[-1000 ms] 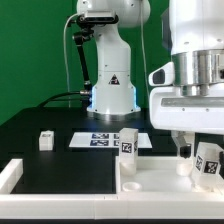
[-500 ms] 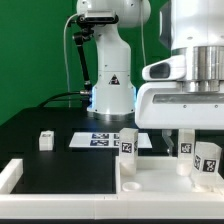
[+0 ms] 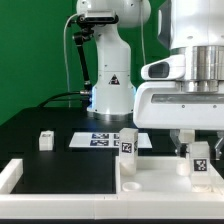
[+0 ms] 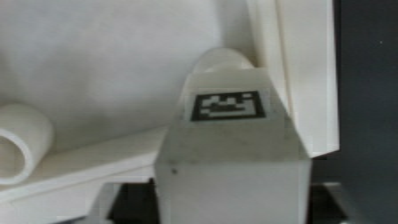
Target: Assemble square table
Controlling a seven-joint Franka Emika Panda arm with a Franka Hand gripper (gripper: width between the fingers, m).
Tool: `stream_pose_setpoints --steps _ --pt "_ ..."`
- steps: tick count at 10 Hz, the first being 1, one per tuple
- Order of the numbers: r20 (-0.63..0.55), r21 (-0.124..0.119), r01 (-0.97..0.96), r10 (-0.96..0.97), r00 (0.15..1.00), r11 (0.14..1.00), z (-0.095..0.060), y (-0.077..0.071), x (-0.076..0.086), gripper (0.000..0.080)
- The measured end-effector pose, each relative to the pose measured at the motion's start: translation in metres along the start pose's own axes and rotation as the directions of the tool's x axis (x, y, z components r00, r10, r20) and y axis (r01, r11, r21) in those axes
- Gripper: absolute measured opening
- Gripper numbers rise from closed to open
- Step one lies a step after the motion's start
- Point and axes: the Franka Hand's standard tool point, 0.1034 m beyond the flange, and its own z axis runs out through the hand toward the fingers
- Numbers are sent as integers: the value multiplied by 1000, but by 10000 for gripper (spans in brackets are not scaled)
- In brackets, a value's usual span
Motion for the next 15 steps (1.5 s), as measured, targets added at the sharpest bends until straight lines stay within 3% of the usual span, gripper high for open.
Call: stream_pose_setpoints --steps 3,4,5,7,10,11,12,13,14,15 --pt "10 -7 -205 205 979 979 1 1 0 290" --pt "44 -38 -331 333 942 943 0 3 5 290" --pt "65 -50 -519 521 851 853 2 4 10 290" --pt "61 -84 -814 818 572 575 5 13 10 294" --pt "34 -101 -885 890 454 455 5 14 7 294" --pt "34 -102 -883 889 458 459 5 15 7 369" --pt "37 -101 -863 869 493 495 5 14 7 505" --pt "29 -129 -796 804 594 592 6 14 1 505" --pt "31 -157 -670 682 731 725 5 10 -3 621" --pt "30 -164 -552 563 826 818 6 5 -5 621"
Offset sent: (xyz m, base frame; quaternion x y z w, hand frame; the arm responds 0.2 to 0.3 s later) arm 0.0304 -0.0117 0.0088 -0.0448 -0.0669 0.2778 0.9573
